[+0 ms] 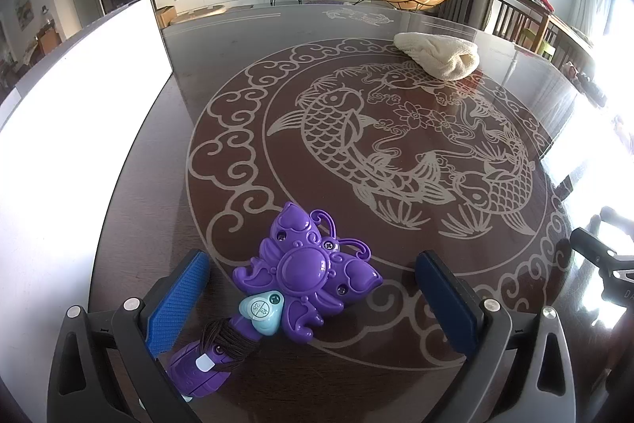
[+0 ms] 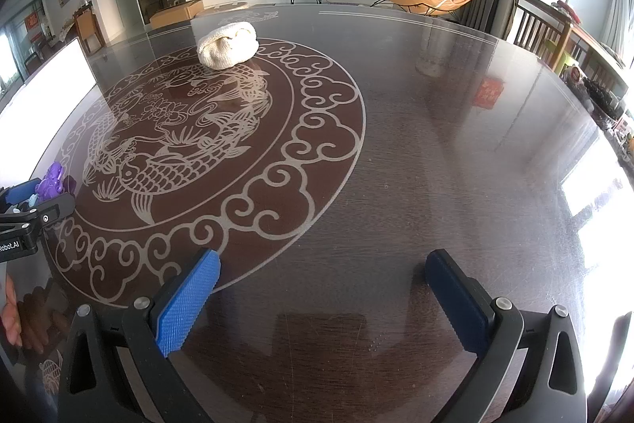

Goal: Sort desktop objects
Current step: 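Lower the right gripper onto the cream knit hat and grasp it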

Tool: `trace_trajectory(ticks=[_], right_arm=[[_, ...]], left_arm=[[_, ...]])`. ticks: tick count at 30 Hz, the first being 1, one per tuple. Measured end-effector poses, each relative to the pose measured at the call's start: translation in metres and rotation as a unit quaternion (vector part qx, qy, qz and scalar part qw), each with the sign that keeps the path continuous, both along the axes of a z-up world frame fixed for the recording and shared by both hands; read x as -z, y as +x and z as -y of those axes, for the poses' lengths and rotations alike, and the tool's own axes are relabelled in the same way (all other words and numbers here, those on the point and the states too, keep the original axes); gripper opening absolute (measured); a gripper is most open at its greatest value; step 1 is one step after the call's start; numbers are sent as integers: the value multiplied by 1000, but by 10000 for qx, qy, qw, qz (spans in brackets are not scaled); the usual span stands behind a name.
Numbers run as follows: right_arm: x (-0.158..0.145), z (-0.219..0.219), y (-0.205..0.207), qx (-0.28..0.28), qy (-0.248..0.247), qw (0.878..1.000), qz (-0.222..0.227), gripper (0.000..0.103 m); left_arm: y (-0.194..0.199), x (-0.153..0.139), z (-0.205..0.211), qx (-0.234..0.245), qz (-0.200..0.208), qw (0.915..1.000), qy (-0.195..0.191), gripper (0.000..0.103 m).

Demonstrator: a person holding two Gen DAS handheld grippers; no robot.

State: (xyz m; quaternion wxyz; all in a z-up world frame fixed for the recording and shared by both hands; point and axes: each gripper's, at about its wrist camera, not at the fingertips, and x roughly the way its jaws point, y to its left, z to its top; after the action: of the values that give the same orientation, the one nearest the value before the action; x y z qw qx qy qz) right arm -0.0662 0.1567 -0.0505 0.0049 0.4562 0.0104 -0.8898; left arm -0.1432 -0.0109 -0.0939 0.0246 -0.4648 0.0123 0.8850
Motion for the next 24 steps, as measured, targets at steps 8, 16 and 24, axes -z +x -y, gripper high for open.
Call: trace_trajectory(ticks=[8, 16, 24], right_arm=[[-5, 8, -13, -464, -195, 9985, 202, 103], [-55, 53, -100, -707, -275, 9969, -230, 103], [-60, 99, -172, -895, 300, 9955, -10, 103]], left_arm=[[1, -1, 0, -6, -4, 10000, 5, 103], [0, 0, 0, -8, -7, 10000, 8, 103], [0, 0, 0, -8, -9, 10000, 10, 103]])
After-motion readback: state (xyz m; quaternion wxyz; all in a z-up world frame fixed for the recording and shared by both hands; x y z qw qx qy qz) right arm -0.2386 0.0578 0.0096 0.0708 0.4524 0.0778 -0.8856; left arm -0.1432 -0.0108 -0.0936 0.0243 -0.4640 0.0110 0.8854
